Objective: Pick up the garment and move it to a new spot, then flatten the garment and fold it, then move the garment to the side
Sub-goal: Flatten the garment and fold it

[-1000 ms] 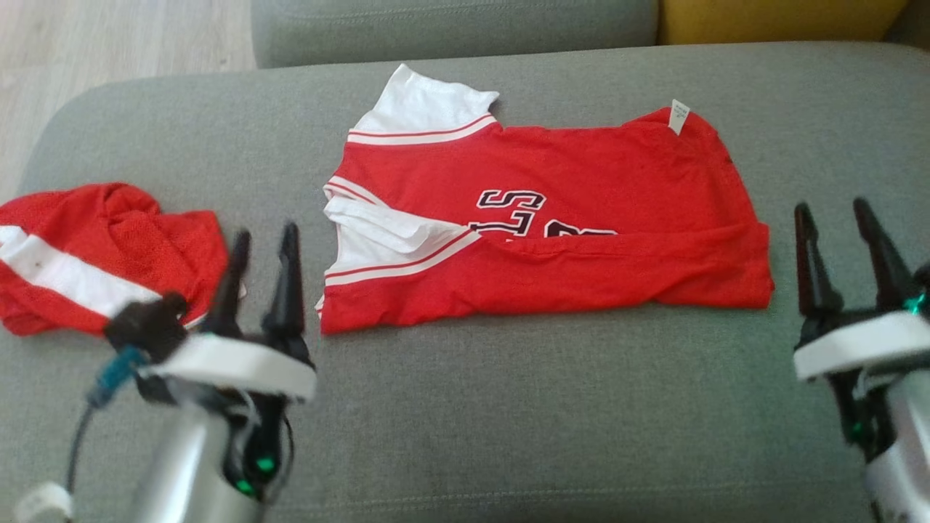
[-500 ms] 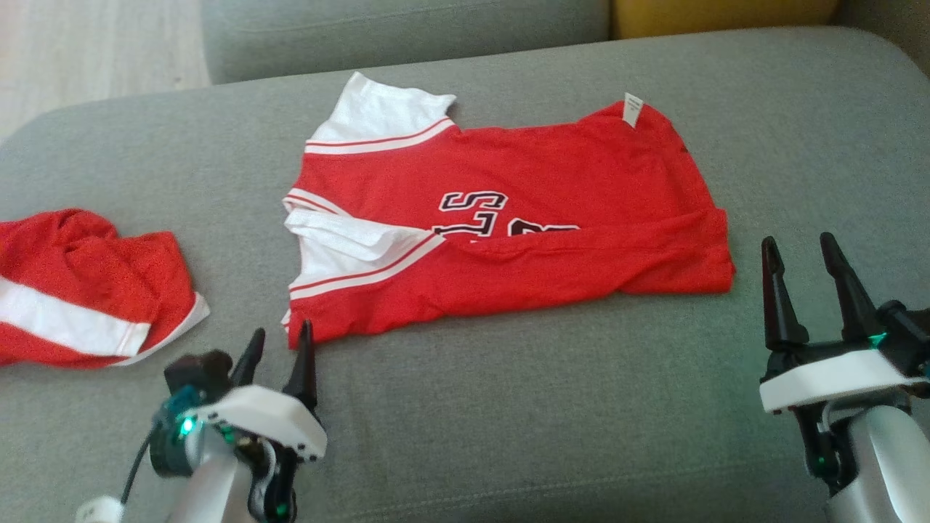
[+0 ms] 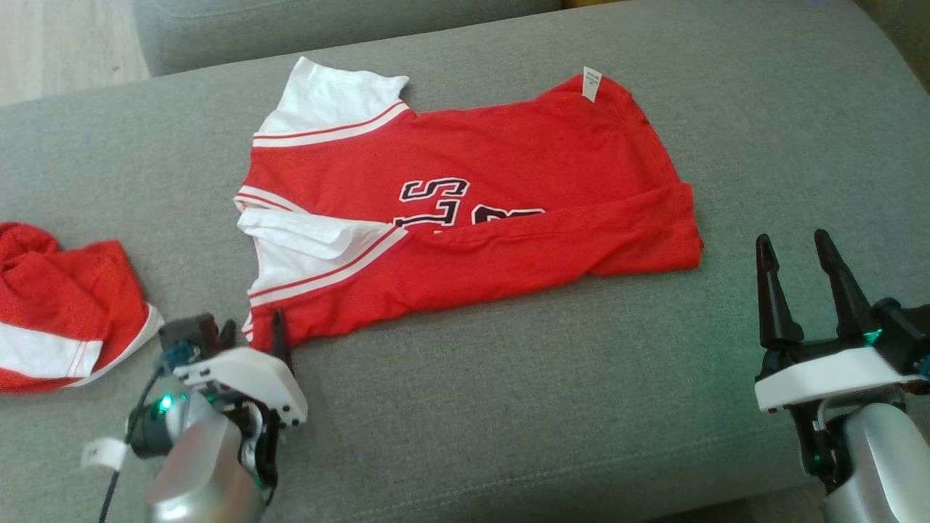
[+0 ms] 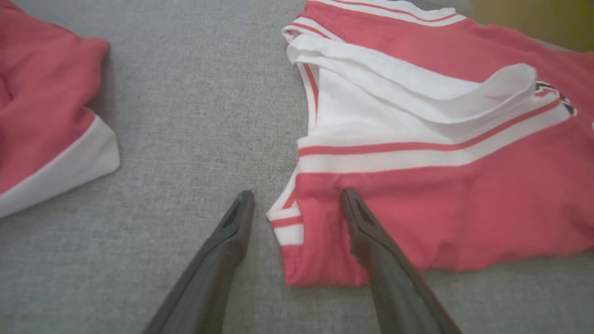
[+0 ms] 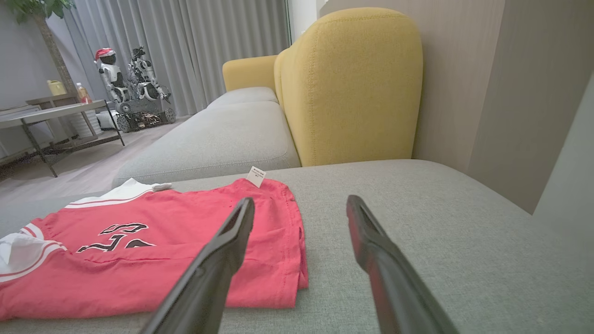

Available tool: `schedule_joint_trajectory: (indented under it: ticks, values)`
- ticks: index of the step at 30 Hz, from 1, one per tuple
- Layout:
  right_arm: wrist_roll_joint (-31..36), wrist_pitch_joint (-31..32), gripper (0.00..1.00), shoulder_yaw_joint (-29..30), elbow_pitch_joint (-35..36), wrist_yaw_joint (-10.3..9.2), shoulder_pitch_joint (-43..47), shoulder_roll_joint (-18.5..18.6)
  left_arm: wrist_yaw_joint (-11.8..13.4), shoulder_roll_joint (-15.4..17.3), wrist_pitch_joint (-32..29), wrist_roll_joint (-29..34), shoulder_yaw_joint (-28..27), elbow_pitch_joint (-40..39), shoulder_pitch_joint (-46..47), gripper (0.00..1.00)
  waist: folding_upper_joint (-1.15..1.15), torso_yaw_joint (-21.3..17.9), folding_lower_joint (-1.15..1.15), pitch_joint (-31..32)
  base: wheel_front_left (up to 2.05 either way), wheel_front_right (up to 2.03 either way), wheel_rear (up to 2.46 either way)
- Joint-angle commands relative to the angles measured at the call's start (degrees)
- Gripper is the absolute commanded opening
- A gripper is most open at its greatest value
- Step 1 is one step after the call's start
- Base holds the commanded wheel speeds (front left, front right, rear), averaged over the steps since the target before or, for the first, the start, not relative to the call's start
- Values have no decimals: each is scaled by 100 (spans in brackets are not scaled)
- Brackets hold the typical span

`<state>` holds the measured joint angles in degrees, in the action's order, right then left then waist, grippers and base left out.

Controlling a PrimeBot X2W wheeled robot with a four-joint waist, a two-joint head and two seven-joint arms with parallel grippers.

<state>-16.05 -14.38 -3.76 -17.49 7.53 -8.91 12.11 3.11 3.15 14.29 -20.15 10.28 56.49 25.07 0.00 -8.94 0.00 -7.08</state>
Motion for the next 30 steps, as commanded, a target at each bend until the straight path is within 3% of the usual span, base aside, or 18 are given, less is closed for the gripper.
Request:
schedule_joint_trajectory:
  ticks: [1,4,5,6,7,13,18,30]
  values:
    - [13,-62,100,-121,202,-4,-235,52,56,172,40,71,-161,21,212,100,0,-11,0,-10,0,0,0]
    - [15,-62,100,-113,196,-4,-231,56,26,168,2,123,-63,309,309,100,0,-16,0,-16,0,0,0]
    - [15,-62,100,-106,187,-4,-229,58,-21,159,-22,126,-28,386,336,89,0,-10,0,-16,0,0,0]
    - [12,-62,100,-97,164,-4,-227,59,-81,150,-29,137,18,447,362,26,0,1,0,-15,0,0,0]
    - [7,-62,100,-83,120,-4,-230,59,-142,140,-27,144,59,495,384,0,0,19,0,-11,0,0,0]
    - [-116,147,100,-6,-482,-4,-412,-59,-343,66,44,92,143,392,437,0,0,198,0,22,0,0,0]
    - [-346,570,100,260,-1186,-4,-762,-207,-490,21,68,120,178,-434,340,0,0,477,0,-30,0,0,0]
    - [-340,1104,100,783,-2694,-4,-1702,-259,-476,-19,70,268,374,-1874,-79,0,0,1010,0,-325,0,0,0]
